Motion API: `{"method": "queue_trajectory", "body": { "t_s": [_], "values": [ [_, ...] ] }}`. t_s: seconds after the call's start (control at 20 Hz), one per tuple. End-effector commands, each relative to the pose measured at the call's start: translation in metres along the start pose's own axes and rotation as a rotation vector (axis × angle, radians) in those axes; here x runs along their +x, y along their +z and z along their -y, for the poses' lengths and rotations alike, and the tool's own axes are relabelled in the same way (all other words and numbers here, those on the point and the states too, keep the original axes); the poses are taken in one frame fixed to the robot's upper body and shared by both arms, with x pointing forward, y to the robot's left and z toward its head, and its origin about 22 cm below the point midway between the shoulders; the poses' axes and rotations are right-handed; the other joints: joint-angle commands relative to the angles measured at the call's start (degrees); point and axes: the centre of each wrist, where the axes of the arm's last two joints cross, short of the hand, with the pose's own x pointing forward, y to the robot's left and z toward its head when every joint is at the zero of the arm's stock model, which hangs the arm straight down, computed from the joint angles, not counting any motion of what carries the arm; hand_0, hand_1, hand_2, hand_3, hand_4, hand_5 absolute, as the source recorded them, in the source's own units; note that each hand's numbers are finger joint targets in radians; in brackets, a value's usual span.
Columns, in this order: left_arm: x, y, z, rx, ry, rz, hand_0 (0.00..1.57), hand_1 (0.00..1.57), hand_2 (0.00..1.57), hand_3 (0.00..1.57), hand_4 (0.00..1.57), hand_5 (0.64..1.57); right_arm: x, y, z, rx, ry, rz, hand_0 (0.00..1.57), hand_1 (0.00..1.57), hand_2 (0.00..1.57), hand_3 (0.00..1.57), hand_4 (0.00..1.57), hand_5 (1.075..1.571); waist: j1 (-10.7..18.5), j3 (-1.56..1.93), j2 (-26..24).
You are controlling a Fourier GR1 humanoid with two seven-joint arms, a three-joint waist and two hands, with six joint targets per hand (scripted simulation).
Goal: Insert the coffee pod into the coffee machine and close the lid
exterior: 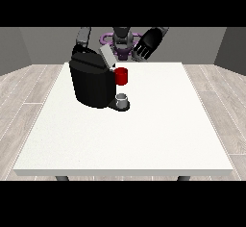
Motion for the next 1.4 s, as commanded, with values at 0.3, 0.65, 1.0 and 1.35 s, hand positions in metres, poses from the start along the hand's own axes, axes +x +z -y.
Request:
{"method": "queue_trajectory", "body": {
  "t_s": [0.3,0.65,1.0,1.35],
  "values": [
    [0.023,0.01,-0.07,0.127,-0.026,-0.013,1.16,1.16,1.25,1.27,0.48,1.571,0.032,-0.012,0.021,0.001,0.007,0.116,0.0,0.0,0.0,0.0,0.0,1.571,-5.17,0.0,4.8],
    [0.04,0.004,-0.08,0.156,-0.013,-0.002,1.27,1.27,1.3,1.26,0.47,1.571,0.077,-0.029,0.02,-0.036,0.005,0.171,0.0,0.0,0.0,0.0,0.26,1.571,-6.61,-0.01,8.32],
    [0.045,0.008,-0.095,0.189,-0.058,0.006,1.19,1.19,1.26,1.22,0.46,1.571,0.072,-0.031,0.027,-0.041,0.0,0.21,0.0,0.0,0.0,0.0,0.06,1.571,-7.26,0.0,12.2],
    [0.046,0.003,-0.089,0.113,-0.024,0.029,1.25,1.25,1.29,1.22,0.43,1.571,0.056,-0.032,0.03,-0.09,0.003,0.164,0.0,0.0,0.0,0.0,0.0,1.571,-4.15,0.01,11.33]
  ]
}}
